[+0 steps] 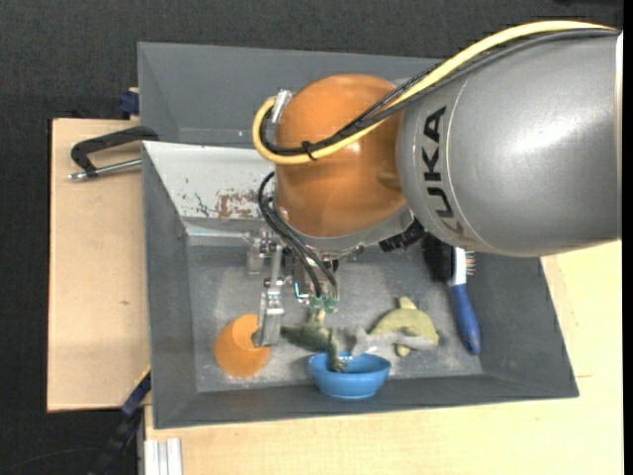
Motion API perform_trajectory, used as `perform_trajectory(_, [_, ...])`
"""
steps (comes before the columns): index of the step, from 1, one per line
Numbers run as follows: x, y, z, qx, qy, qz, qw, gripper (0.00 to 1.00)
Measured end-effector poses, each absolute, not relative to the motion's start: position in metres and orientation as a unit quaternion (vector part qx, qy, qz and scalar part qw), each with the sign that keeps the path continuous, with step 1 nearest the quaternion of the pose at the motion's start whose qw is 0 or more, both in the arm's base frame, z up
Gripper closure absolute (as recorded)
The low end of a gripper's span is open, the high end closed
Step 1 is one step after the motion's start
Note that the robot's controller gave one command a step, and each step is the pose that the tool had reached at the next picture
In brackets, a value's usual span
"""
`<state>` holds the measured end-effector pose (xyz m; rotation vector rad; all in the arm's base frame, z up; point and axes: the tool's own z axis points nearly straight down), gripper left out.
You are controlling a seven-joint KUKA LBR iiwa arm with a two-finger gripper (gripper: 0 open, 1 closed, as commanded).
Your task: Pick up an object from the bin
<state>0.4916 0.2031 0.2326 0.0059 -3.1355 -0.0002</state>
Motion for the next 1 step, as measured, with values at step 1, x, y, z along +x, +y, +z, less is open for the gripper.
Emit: perform_trajectory(1, [0.5063, 0.1042, 0.0663, 0.07, -0.998, 0.001, 0.003, 0.0])
